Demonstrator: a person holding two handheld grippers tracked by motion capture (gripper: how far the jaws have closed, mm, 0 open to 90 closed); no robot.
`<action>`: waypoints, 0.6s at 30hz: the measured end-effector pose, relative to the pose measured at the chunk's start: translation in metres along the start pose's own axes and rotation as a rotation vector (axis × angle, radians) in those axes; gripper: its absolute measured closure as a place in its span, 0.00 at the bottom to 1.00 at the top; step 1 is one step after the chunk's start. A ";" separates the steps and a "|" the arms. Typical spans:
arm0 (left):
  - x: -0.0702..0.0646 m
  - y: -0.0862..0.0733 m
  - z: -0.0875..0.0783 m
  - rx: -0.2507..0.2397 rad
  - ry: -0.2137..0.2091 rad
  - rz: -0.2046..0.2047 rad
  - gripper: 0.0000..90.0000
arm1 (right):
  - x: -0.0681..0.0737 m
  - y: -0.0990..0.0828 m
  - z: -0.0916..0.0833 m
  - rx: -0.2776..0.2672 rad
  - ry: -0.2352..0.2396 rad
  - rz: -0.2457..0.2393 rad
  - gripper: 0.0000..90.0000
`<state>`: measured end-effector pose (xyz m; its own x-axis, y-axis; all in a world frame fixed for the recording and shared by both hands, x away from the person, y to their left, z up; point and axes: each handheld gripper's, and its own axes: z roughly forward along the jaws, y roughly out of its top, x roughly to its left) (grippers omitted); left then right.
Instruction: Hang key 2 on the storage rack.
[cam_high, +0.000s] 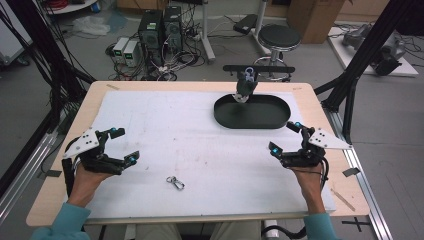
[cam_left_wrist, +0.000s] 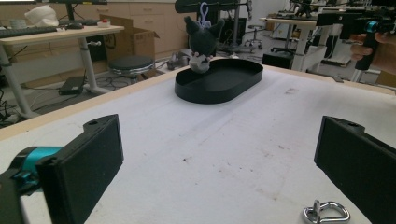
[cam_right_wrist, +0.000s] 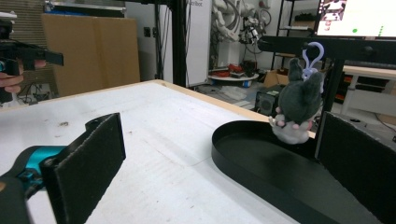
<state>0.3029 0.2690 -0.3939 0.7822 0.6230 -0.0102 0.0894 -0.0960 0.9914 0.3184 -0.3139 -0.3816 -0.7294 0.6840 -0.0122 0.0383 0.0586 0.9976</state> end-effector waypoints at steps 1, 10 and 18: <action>0.000 0.000 0.000 0.001 -0.004 0.004 0.02 | 0.000 0.000 0.000 -0.004 -0.003 -0.001 0.01; -0.005 0.000 0.003 0.096 -0.064 0.024 0.02 | -0.001 0.000 0.000 -0.001 0.007 -0.004 0.01; -0.013 0.006 0.012 0.172 -0.135 0.065 0.02 | -0.002 0.001 -0.001 0.000 0.003 -0.012 0.01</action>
<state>0.3009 0.2506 -0.3897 0.8640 0.5029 0.0241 0.1308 -0.2705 0.9538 0.3197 -0.3157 -0.3803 -0.7315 0.6814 -0.0241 0.0293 0.0667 0.9973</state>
